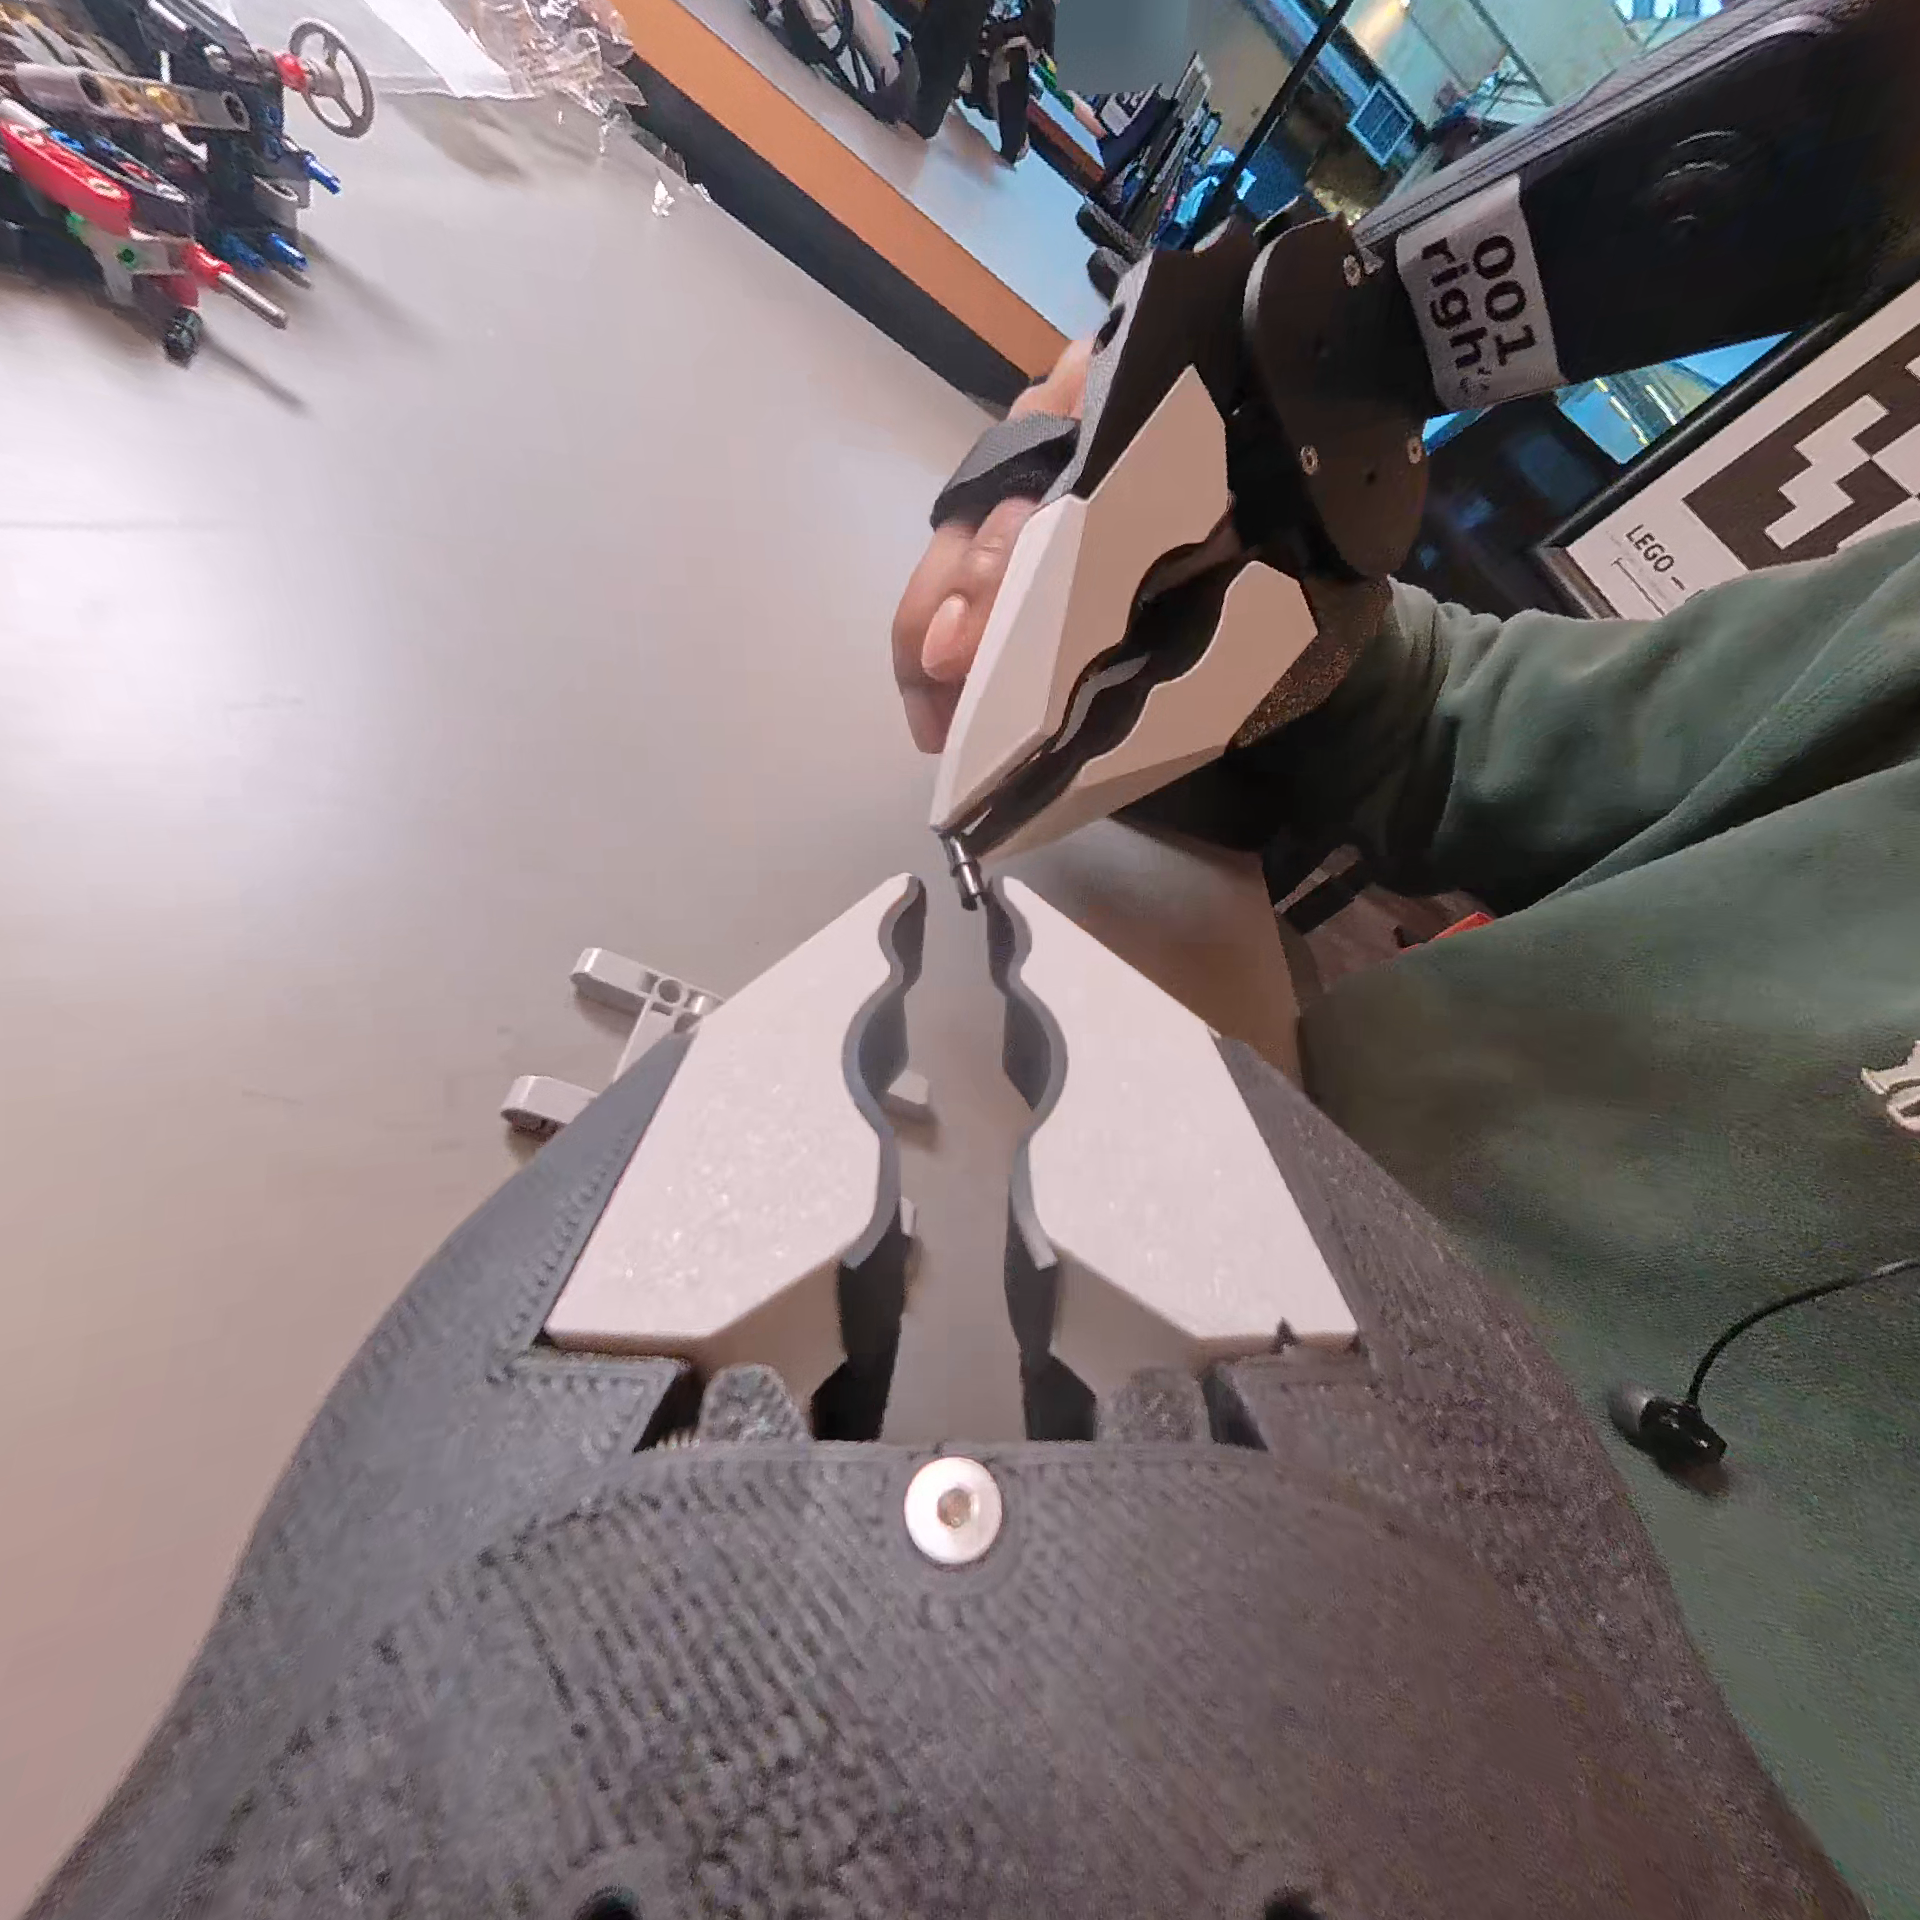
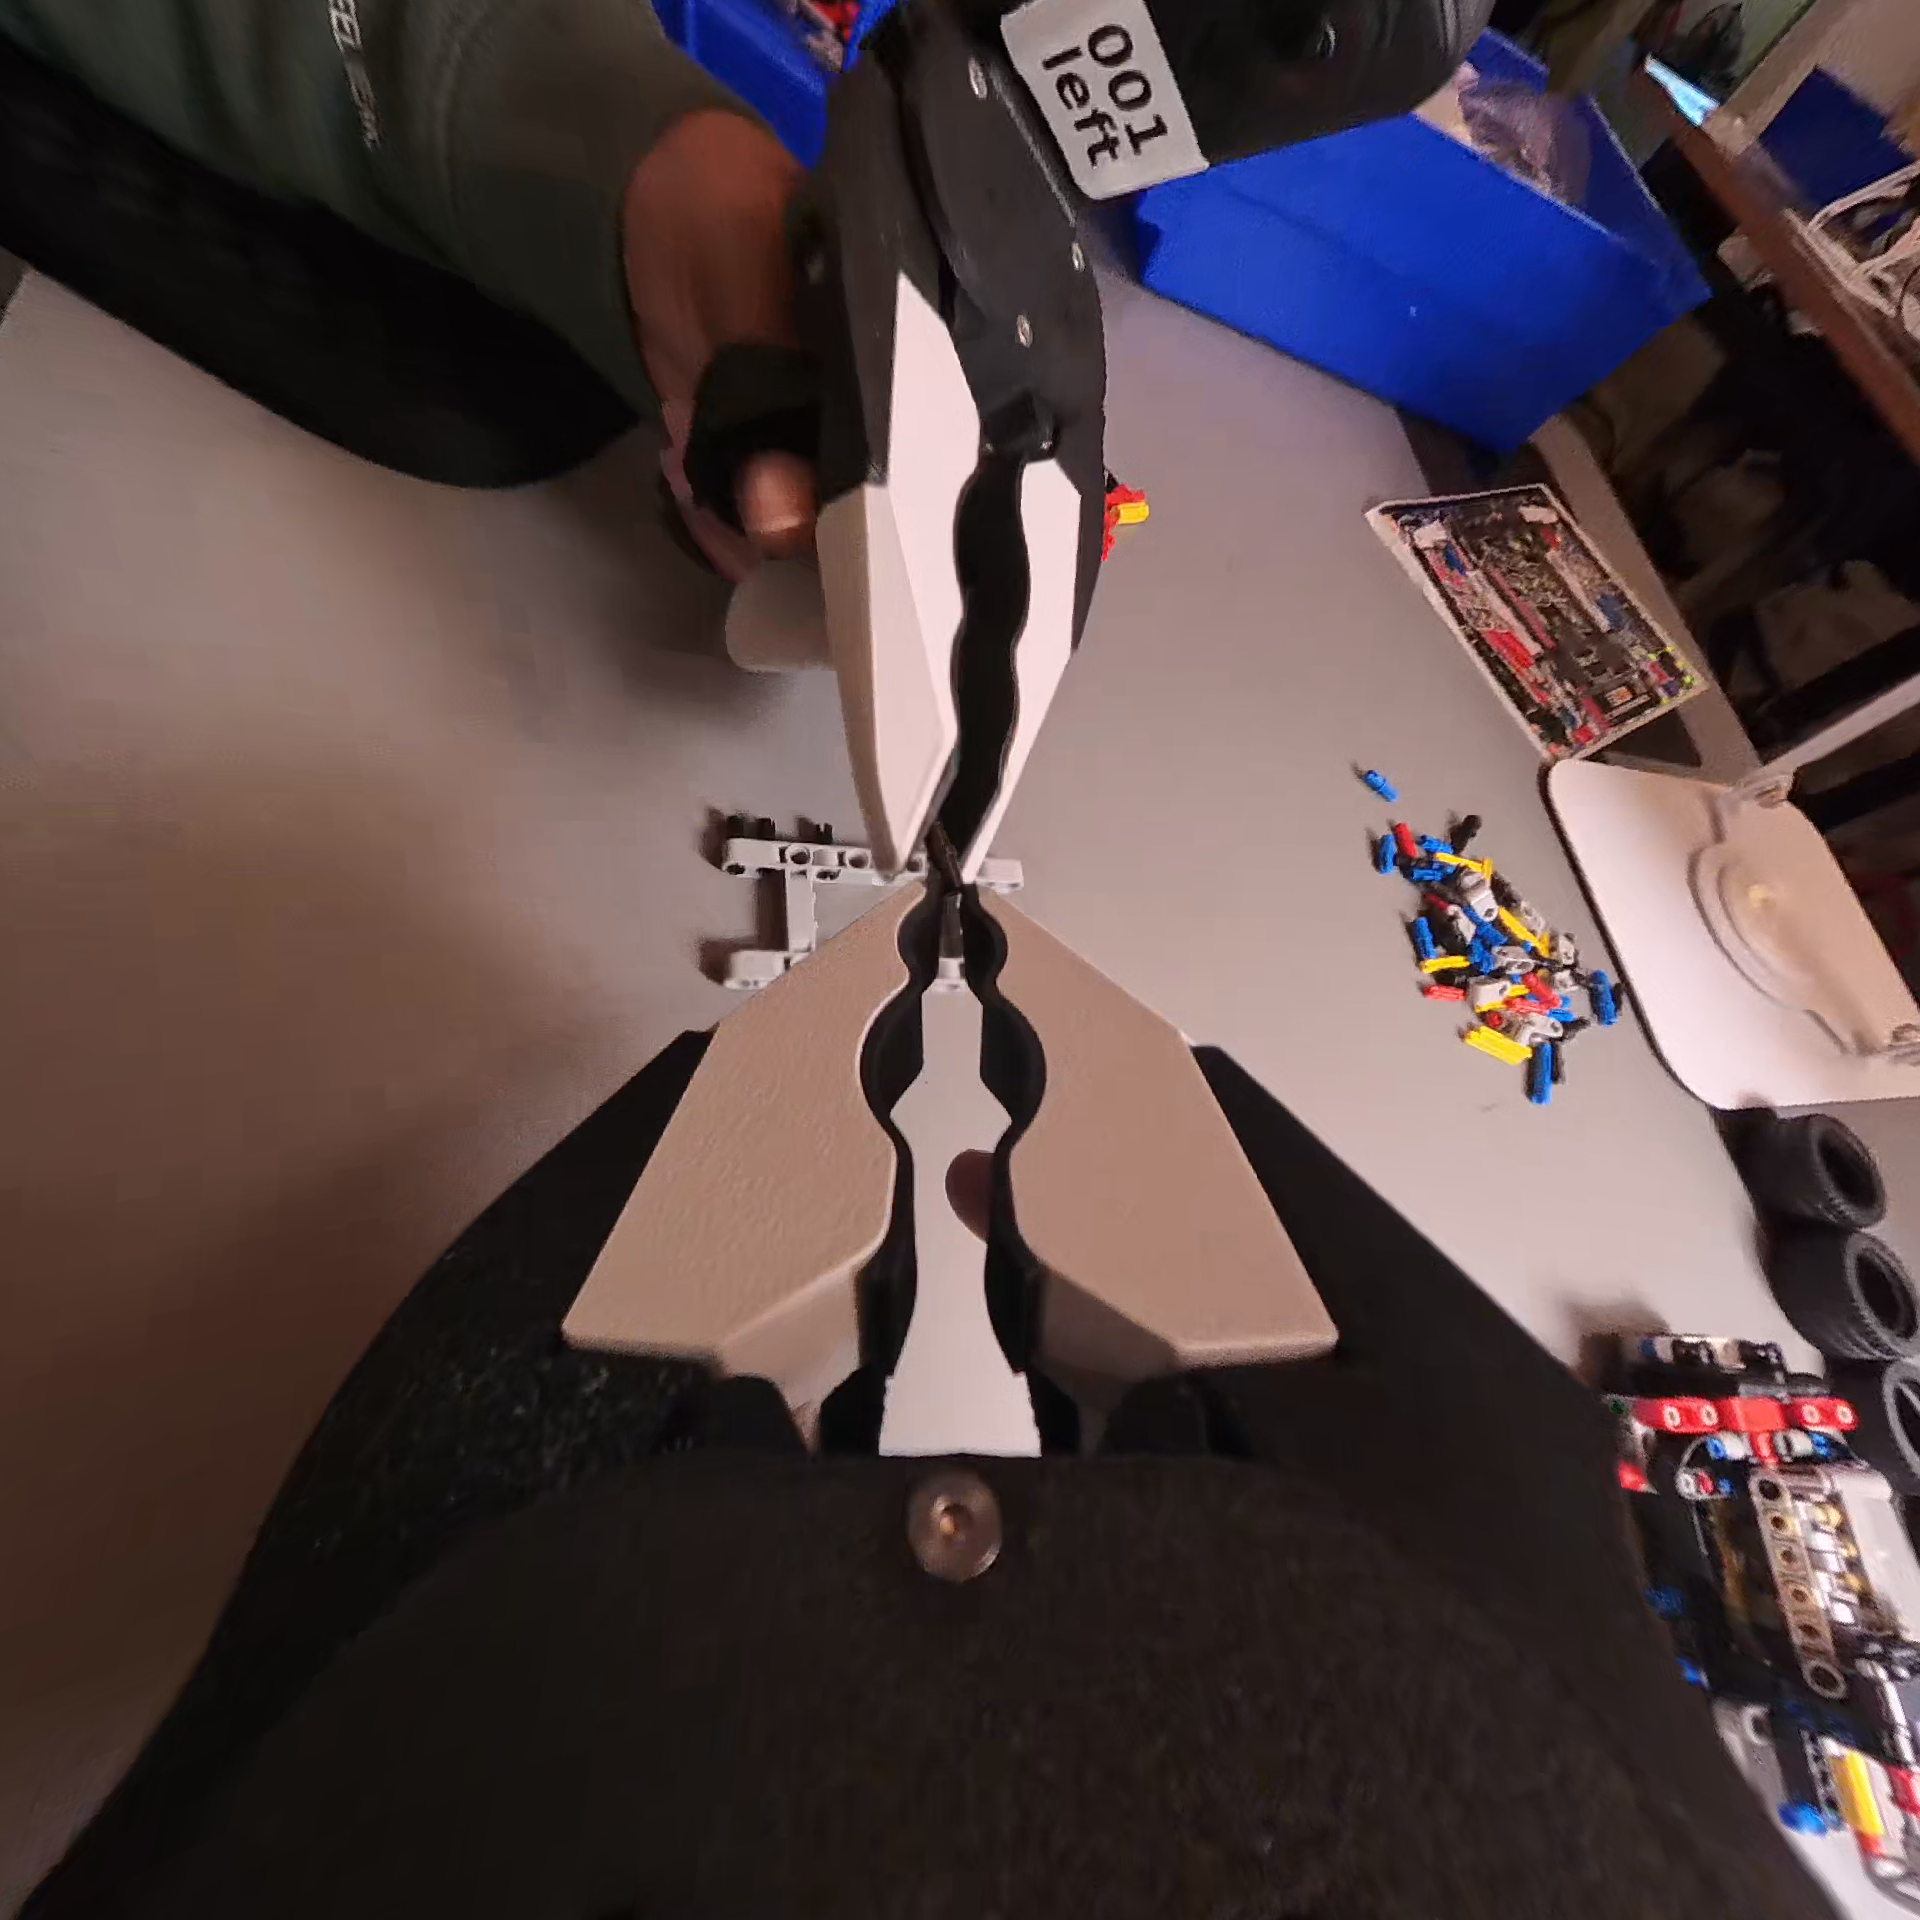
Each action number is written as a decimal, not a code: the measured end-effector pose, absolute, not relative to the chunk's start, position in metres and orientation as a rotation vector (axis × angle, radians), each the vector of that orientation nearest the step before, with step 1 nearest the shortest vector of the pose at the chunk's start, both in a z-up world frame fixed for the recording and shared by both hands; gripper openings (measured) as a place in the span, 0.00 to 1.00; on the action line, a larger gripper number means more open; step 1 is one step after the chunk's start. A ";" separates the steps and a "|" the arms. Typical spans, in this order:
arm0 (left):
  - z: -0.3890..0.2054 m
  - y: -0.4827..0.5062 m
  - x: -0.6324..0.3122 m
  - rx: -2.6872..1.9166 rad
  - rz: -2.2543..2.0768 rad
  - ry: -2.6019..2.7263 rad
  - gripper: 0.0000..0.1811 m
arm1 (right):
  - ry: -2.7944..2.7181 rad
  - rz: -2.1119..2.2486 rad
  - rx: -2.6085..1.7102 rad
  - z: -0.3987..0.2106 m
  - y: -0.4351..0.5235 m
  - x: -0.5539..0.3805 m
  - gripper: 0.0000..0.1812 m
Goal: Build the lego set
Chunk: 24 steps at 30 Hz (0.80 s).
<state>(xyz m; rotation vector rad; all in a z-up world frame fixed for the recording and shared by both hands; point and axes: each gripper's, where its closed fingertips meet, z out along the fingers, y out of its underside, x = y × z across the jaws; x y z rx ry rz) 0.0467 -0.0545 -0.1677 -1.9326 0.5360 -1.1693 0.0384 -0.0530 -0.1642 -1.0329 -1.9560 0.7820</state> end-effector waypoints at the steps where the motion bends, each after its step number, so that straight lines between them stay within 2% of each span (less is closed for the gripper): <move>1: -0.166 -0.055 0.047 -1.925 -1.167 0.543 0.02 | -1.952 0.759 -1.026 -0.163 -0.053 0.038 0.01; 8: -0.143 -0.066 0.050 -1.781 -1.247 0.599 0.01 | -1.843 0.953 -0.958 -0.138 -0.063 0.042 0.01; 11: -0.131 -0.071 0.054 -1.698 -1.287 0.629 0.01 | -1.772 1.142 -0.961 -0.125 -0.069 0.045 0.08; 15: -0.128 -0.077 0.059 -1.675 -1.283 0.678 0.01 | -1.752 1.256 -0.957 -0.118 -0.075 0.047 0.04; 24: -0.126 -0.081 0.063 -1.654 -1.284 0.705 0.01 | -1.780 1.296 -0.955 -0.120 -0.082 0.049 0.02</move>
